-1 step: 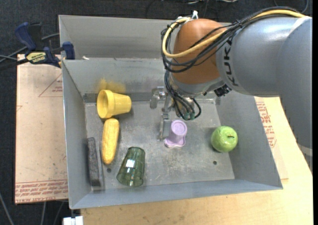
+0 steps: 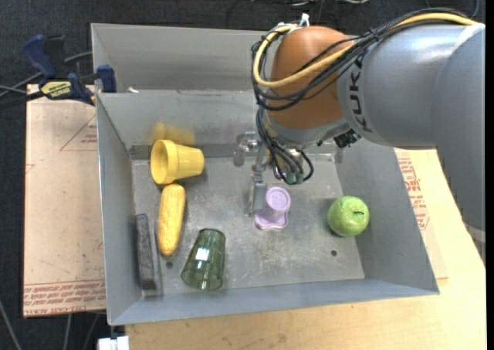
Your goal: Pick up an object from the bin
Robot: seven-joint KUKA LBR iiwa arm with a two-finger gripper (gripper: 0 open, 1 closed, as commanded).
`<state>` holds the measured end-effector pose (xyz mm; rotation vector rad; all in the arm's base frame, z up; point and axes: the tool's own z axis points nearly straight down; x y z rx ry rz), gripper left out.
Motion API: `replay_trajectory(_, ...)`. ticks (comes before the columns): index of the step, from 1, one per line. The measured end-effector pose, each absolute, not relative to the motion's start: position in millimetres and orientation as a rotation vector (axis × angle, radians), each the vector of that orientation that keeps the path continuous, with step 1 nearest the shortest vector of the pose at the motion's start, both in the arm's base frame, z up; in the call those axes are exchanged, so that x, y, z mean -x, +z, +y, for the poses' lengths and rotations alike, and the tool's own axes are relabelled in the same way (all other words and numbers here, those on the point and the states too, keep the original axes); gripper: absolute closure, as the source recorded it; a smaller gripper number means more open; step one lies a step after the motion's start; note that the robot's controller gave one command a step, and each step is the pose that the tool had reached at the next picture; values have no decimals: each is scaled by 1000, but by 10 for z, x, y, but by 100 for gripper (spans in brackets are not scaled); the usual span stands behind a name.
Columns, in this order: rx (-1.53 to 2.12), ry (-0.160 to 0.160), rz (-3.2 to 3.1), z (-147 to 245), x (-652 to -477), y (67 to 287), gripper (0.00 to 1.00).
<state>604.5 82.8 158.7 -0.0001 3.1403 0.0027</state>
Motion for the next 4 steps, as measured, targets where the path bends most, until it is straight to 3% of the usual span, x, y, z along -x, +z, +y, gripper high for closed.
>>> replay_trajectory(1,84,3,3139,148,-5829,811,0)
replay_trajectory(2,135,4,3143,17,-5786,963,0)
replay_trajectory(3,380,3,3112,196,-5892,1061,0)
replay_trajectory(4,95,5,3142,133,-5722,783,0)
